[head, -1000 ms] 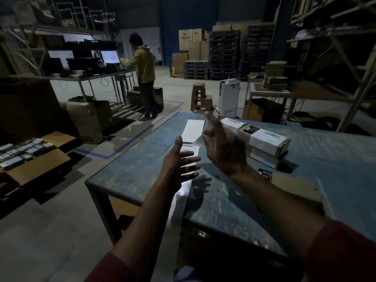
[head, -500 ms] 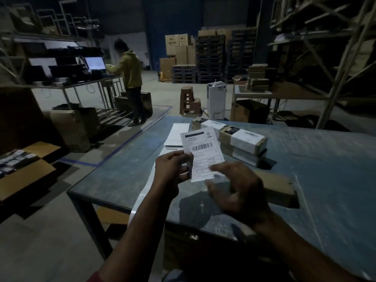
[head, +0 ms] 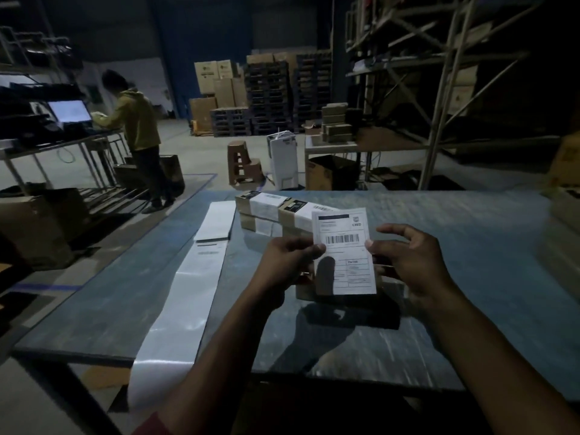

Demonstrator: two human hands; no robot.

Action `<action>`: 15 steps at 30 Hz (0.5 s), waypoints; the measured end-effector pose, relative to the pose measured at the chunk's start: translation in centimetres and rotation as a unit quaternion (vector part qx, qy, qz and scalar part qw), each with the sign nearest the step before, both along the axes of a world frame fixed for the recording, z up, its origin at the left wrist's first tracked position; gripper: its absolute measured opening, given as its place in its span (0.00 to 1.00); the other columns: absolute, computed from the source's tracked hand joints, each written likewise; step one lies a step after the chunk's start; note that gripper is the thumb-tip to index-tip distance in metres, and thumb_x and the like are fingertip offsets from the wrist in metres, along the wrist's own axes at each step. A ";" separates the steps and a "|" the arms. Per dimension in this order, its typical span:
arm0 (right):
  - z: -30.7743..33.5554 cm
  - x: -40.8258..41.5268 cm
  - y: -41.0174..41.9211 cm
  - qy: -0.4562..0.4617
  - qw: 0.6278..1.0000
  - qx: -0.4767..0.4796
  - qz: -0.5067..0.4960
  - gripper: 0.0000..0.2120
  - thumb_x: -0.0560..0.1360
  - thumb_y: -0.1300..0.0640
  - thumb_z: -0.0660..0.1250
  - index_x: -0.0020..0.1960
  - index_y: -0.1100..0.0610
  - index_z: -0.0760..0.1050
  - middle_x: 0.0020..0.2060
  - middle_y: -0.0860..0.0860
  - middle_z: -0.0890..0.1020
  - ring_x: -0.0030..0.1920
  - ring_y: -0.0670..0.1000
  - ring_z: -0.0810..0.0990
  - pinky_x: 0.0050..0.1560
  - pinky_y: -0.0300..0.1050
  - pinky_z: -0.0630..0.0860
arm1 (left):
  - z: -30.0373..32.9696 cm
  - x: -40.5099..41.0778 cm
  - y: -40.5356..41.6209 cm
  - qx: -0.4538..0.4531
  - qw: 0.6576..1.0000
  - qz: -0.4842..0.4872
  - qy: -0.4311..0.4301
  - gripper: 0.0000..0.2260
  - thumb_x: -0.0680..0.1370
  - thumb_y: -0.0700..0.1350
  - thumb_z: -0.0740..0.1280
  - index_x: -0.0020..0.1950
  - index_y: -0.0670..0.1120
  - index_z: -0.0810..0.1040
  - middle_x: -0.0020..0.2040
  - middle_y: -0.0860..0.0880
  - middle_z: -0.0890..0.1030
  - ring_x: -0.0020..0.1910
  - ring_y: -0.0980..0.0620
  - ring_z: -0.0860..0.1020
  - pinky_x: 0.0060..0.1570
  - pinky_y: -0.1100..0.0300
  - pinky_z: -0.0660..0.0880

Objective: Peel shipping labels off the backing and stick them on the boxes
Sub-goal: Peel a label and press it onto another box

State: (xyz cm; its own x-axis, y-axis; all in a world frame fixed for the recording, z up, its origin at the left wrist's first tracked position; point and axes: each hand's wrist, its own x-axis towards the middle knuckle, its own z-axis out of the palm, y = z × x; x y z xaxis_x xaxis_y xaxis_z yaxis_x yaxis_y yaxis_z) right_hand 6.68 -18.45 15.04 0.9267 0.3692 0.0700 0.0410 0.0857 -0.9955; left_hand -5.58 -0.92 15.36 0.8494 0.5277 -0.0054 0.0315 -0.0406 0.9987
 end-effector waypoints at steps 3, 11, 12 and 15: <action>0.0 1.1 -1.7 -0.009 1.000 -0.001 -0.012 0.15 0.74 0.68 0.77 0.57 0.57 0.79 0.37 0.55 0.88 0.34 0.51 0.87 0.31 0.42 0.81 | -0.2 1.3 0.1 0.029 0.999 -0.037 0.011 0.11 0.79 0.44 0.74 0.61 0.47 0.83 0.48 0.47 0.88 0.42 0.48 0.86 0.45 0.49 0.84; -1.9 3.2 -3.8 0.076 0.997 -0.007 -0.006 0.18 0.73 0.68 0.77 0.60 0.58 0.78 0.39 0.57 0.88 0.37 0.54 0.87 0.38 0.47 0.83 | -2.3 2.5 2.4 0.315 0.926 -0.122 0.166 0.36 0.76 0.46 0.77 0.81 0.52 0.64 0.79 0.49 0.68 0.78 0.48 0.67 0.76 0.44 0.66; -2.2 3.2 -3.7 0.085 0.996 -0.008 0.000 0.17 0.74 0.68 0.77 0.60 0.58 0.78 0.39 0.58 0.88 0.37 0.54 0.87 0.36 0.45 0.83 | -2.6 2.5 2.6 0.336 0.911 -0.141 0.191 0.39 0.75 0.45 0.78 0.82 0.51 0.62 0.80 0.49 0.67 0.78 0.47 0.66 0.77 0.44 0.65; -3.0 3.2 -3.1 0.109 0.994 -0.019 0.007 0.17 0.73 0.69 0.77 0.60 0.59 0.78 0.40 0.59 0.88 0.39 0.56 0.87 0.38 0.46 0.82 | -3.5 2.3 2.7 0.391 0.892 -0.133 0.185 0.39 0.73 0.41 0.78 0.81 0.47 0.64 0.77 0.46 0.72 0.76 0.47 0.71 0.75 0.47 0.69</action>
State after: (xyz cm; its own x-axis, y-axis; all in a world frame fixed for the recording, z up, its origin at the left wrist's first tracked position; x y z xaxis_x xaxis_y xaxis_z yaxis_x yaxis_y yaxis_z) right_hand 9.87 -21.56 12.02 0.9130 0.3811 -0.1457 -0.1767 0.0473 -0.9831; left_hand -3.26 1.77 11.91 0.9614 0.2735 -0.0294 0.2382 -0.7745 0.5860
